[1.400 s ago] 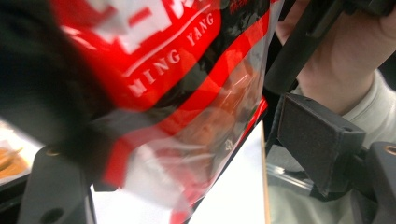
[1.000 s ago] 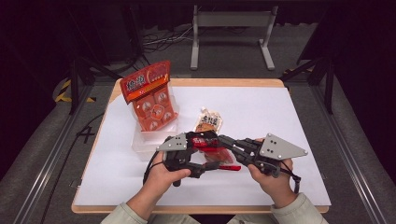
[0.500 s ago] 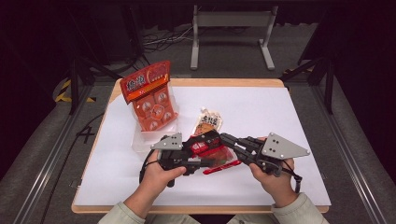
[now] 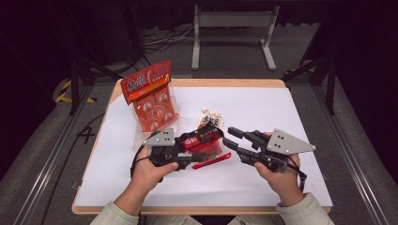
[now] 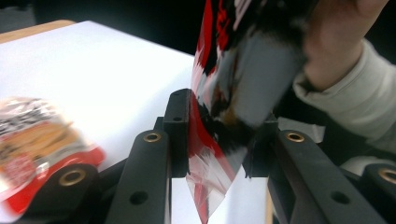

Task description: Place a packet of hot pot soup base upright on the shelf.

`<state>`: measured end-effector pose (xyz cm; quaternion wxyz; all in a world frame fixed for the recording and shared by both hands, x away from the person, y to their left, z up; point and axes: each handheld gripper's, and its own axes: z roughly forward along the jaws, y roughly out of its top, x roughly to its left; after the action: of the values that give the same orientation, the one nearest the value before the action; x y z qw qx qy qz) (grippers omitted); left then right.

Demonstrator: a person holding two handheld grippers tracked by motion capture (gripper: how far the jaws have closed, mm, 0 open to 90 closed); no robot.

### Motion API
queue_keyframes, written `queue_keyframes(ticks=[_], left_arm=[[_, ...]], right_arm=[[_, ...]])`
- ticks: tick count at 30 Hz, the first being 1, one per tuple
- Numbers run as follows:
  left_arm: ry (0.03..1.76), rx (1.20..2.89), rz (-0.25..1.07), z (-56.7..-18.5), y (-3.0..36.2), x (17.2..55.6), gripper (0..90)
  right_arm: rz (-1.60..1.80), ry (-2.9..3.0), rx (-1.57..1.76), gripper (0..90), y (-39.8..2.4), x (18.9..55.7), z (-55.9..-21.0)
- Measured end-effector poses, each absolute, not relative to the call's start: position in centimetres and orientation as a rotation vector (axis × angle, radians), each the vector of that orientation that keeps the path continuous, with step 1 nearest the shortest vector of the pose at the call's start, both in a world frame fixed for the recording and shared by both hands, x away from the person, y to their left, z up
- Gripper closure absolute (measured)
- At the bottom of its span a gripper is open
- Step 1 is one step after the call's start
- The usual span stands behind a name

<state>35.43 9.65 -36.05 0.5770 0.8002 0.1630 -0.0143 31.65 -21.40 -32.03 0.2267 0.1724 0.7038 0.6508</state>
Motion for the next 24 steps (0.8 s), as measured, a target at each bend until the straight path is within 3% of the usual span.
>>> queue_keyframes(ticks=[10, 19, 24], left_arm=[[0.401, 1.875, -0.014, -34.4, 12.1, 35.7, 68.8], [0.425, 1.922, 0.010, -32.8, 14.7, 35.8, 68.8], [0.463, 1.974, 0.109, -31.7, 16.8, 35.9, 68.8]], right_arm=[[1.716, 2.020, 0.596, 39.4, -23.5, 32.9, -32.2], [1.657, 2.051, 0.653, 39.9, -24.9, 33.7, -33.3], [1.623, 2.052, 0.688, 41.0, -25.7, 34.3, -34.0]])
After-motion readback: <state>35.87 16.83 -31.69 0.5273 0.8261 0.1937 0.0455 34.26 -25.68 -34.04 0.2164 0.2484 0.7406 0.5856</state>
